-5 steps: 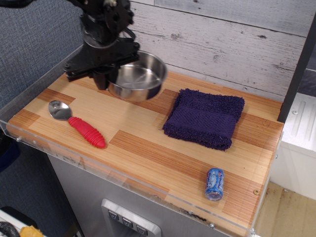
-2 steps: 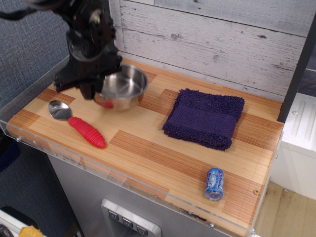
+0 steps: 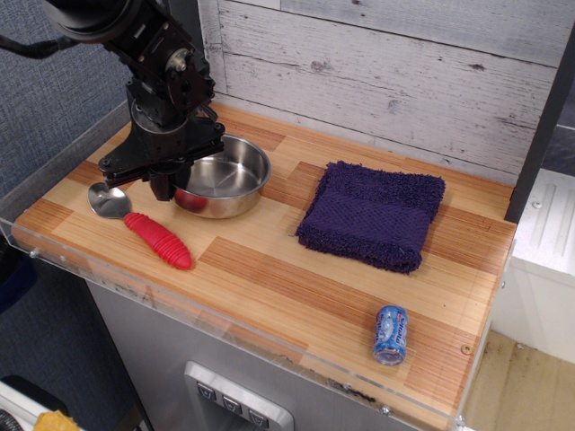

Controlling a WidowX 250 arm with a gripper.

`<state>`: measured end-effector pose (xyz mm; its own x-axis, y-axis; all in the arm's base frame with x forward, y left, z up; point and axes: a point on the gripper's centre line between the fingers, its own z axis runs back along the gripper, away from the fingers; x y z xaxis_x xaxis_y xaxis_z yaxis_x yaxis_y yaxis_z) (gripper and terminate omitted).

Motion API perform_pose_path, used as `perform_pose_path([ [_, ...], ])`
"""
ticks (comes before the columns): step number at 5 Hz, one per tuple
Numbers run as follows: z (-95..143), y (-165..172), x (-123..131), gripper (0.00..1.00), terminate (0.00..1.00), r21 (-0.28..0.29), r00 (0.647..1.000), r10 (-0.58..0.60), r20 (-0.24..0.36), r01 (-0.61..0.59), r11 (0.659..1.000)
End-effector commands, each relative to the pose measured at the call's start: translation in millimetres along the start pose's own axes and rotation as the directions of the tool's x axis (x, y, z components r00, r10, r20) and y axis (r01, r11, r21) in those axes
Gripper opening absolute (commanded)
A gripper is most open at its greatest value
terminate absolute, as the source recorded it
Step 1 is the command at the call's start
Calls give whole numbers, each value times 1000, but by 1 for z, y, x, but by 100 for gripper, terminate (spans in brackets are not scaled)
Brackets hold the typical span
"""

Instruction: Take the pot off the towel and put it to the left.

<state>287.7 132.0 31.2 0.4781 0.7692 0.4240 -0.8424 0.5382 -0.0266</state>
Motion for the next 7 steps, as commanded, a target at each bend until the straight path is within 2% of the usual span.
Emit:
perform_pose_path([
  [1,-5,12,7,0,0,-31,1000,23,-5,-24,999],
  [2,-2,14,2,100,0,29,997,55,-52,-53,998],
  [4,2,13,1,100,0,36,998,15,-63,-13,999],
  [5,6,6,3,100,0,15,999,-1,-54,1,1000],
  [6,22,-7,11,100,0,-6,999,-32,-21,32,999],
  [7,48,-23,19,100,0,-46,998,-61,32,62,997],
])
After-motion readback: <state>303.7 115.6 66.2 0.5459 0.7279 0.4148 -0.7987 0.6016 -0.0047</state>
